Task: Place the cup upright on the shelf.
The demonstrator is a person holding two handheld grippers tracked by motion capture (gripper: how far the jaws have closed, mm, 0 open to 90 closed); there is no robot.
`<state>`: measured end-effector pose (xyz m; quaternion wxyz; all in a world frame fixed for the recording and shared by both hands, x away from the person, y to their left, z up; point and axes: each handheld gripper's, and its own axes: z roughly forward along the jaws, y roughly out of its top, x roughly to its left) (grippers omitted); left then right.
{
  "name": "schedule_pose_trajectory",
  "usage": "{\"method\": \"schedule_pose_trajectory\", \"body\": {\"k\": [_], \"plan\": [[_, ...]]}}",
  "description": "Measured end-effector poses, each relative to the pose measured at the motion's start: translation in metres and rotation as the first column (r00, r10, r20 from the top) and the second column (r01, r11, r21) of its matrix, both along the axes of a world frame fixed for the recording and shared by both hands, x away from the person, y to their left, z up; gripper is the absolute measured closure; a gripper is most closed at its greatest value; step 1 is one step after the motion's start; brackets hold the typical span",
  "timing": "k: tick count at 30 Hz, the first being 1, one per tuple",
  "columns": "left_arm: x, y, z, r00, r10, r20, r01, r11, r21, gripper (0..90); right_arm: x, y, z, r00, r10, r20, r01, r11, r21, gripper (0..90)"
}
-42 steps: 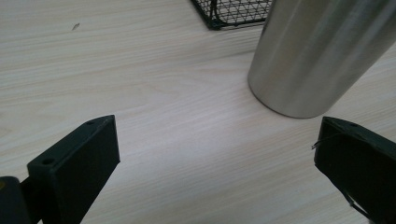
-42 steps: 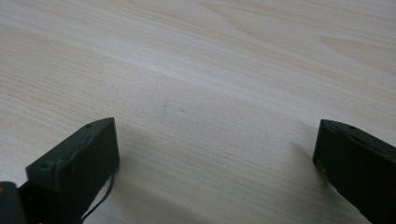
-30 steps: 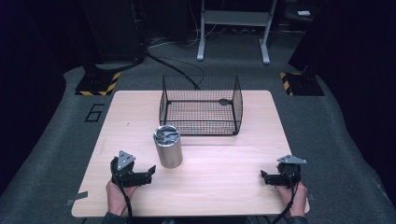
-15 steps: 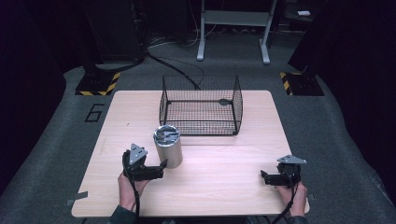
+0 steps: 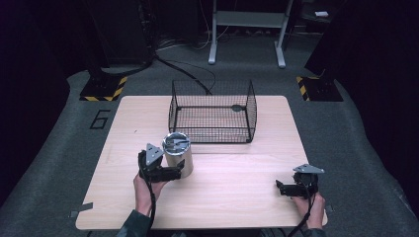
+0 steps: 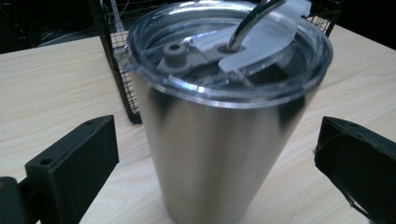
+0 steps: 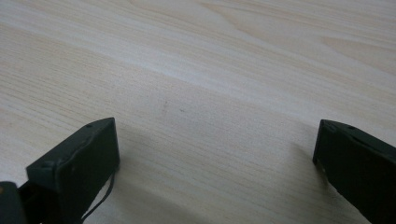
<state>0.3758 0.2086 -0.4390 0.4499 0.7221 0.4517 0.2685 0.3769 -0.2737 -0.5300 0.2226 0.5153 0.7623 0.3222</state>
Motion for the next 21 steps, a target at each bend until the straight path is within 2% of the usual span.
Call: {"method": "schedule_pose_trajectory", "body": {"k": [4,5,9,11,15,21], "plan": [[0.007,-0.006,-0.002,0.9998,0.016,0.015,-0.016,0.9999,-0.003,0.0,0.0,0.001,0.0,1.0,-0.005,0.002,0.005,1.0,0.0,0.0],[0.008,-0.007,-0.003,0.9998,0.017,0.006,-0.017,0.9998,-0.006,0.0,0.0,0.001,0.0,1.0,-0.006,0.002,0.006,1.0,0.001,0.0],[0.012,-0.013,-0.009,0.9994,0.031,0.014,-0.031,0.9994,-0.016,0.0,0.0,0.001,0.0,1.0,-0.005,0.001,0.005,1.0,0.0,0.0],[0.014,-0.017,-0.01,0.9988,0.046,0.02,-0.046,0.9989,-0.002,0.0,-0.001,0.001,0.0,1.0,-0.007,0.001,0.007,1.0,0.002,0.0],[0.022,-0.025,-0.015,0.9957,0.087,0.031,-0.087,0.9962,-0.001,0.0,-0.001,0.001,0.0,1.0,-0.005,0.001,0.005,1.0,-0.001,0.0],[0.025,-0.027,-0.015,0.9936,0.104,0.044,-0.104,0.9946,0.007,2.7,-0.001,0.001,0.0,1.0,-0.007,0.002,0.007,1.0,0.0,0.0]]}}
